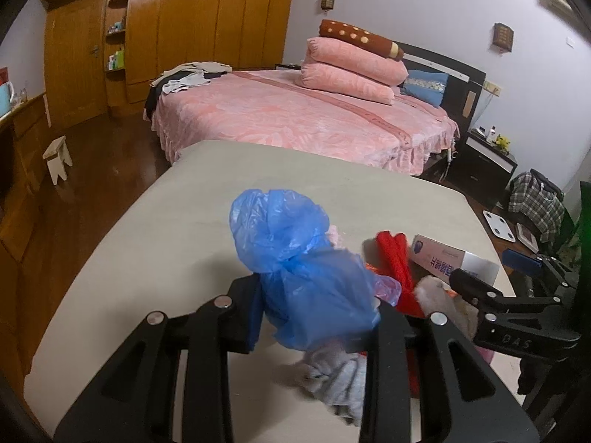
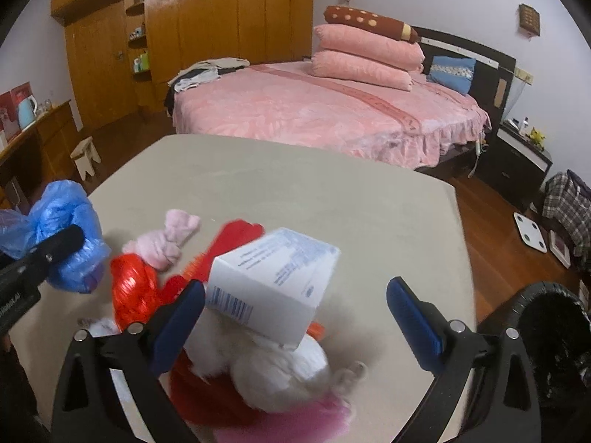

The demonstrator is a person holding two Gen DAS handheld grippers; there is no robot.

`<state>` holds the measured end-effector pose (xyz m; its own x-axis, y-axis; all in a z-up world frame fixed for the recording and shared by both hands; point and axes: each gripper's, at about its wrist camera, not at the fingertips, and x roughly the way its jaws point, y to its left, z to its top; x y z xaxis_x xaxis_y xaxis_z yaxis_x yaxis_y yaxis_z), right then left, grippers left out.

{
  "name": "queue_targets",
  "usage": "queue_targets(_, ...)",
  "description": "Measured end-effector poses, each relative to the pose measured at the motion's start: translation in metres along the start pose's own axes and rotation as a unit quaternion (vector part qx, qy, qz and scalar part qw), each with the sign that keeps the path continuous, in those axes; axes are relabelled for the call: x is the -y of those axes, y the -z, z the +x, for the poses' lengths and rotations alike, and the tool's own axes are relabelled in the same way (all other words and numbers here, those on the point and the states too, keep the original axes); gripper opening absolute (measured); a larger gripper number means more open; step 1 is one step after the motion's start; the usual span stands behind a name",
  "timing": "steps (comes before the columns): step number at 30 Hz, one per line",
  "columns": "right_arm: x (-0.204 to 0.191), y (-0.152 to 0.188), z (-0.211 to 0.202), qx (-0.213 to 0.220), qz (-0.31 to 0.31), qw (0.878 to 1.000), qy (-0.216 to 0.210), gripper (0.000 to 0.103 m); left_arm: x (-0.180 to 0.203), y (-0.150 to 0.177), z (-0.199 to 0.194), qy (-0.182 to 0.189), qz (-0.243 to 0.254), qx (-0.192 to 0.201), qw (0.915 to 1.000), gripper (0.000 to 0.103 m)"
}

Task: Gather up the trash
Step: 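Grasp the white medicine box with the right gripper while the left gripper holds the blue bag, then move both grippers over the trash bin and release the bag and box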

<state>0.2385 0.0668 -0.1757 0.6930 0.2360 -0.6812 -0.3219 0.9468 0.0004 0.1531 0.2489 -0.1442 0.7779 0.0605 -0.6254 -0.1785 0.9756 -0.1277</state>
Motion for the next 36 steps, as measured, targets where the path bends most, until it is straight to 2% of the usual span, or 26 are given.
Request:
queue_targets(3, 0.014, 0.006, -0.003, -0.007, 0.004, 1.0, 0.002, 0.097, 0.01, 0.0, 0.001, 0.007, 0.005, -0.001, 1.0, 0.03)
queue_targets(8, 0.032, 0.004, -0.004, -0.007, 0.035, 0.999, -0.022, 0.097, 0.021, 0.0, 0.006, 0.012, 0.012, -0.003, 0.9999, 0.03)
queue_targets(12, 0.033, -0.003, 0.004, -0.007, 0.058, 0.998, -0.033, 0.097, 0.023, -0.001, 0.01, 0.009, 0.014, -0.003, 0.9999, 0.03)
queue_targets(18, 0.021, -0.007, 0.023, -0.016, 0.049, 0.999, -0.015, 0.095, 0.021, -0.003, 0.012, 0.004, 0.01, -0.003, 0.9999, 0.03)
queue_targets(22, 0.013, -0.004, 0.03, -0.024, 0.033, 0.999, -0.01, 0.084, 0.023, -0.002, 0.012, 0.005, 0.009, -0.004, 0.9999, 0.03)
queue_targets(24, 0.013, -0.002, 0.031, -0.031, 0.029, 0.999, -0.017, 0.072, 0.023, -0.002, 0.012, 0.005, 0.012, -0.004, 0.9999, 0.03)
queue_targets(25, 0.013, -0.001, 0.031, -0.034, 0.028, 0.999, -0.022, 0.058, 0.023, -0.002, 0.012, 0.005, 0.012, -0.004, 0.9999, 0.03)
queue_targets(26, 0.013, -0.001, 0.031, -0.038, 0.028, 0.999, -0.028, 0.055, 0.024, -0.002, 0.011, 0.005, 0.013, -0.004, 0.9999, 0.03)
queue_targets(36, 0.028, -0.009, -0.012, 0.007, 0.026, 0.999, -0.039, 0.054, 0.033, -0.005, 0.003, 0.013, 0.02, 0.004, 0.9997, 0.03)
